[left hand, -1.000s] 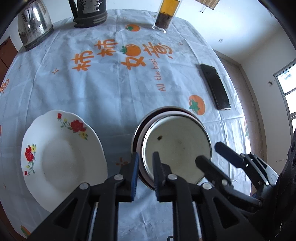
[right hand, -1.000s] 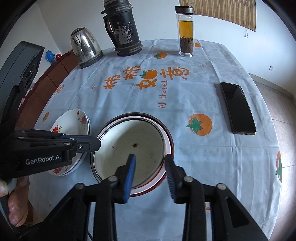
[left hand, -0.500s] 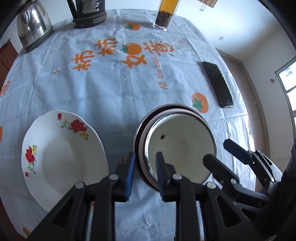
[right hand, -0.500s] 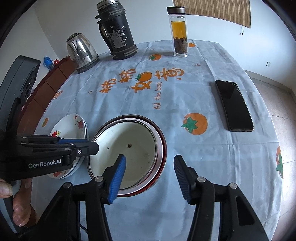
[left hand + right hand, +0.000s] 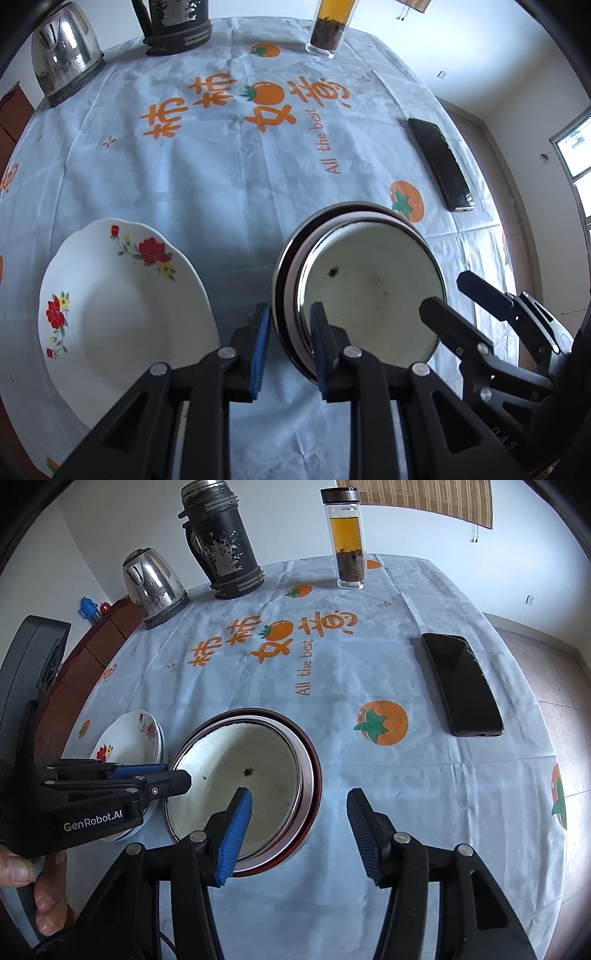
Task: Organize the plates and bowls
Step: 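Open and reclose the right tool on the bowl stack rim while the left tool holds it, then lift the bowl stack with both tools and carry it over the flower plates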
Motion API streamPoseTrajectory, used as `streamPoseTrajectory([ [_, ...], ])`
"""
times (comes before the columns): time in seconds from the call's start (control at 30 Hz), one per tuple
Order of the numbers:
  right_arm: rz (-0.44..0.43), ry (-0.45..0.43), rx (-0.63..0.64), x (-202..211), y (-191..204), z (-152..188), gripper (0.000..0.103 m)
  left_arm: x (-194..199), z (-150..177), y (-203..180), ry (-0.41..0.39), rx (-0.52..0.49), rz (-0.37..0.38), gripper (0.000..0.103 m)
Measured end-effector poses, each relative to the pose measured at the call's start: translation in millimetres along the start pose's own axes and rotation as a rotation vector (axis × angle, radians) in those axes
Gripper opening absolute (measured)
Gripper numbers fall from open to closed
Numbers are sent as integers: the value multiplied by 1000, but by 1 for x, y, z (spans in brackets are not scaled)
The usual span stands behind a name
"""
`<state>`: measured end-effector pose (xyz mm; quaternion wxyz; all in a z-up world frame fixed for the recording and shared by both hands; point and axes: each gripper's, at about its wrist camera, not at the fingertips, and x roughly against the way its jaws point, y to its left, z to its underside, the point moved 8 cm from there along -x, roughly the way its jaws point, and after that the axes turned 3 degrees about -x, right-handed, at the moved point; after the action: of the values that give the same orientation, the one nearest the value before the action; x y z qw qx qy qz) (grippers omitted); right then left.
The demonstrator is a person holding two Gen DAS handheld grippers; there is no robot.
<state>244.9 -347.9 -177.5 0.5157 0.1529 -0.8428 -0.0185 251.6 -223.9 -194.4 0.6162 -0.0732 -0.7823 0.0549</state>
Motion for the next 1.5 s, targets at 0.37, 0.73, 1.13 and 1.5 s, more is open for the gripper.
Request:
streamPoseTrajectory([
  [0.37,-20,46,-3,-16,2,6,37,-7,1,0,17,3,11,21],
  [0.73,-17,34,-19,-5,2,0,30,-2,7,-2,45,3,-13,20],
  [1.13,-15,28,6,8,14,-7,30,24,10,3,18,26,-10,20],
  [1.5,-44,20,59,14,45,-17,30,52,10,30,-39,80,-22,20],
])
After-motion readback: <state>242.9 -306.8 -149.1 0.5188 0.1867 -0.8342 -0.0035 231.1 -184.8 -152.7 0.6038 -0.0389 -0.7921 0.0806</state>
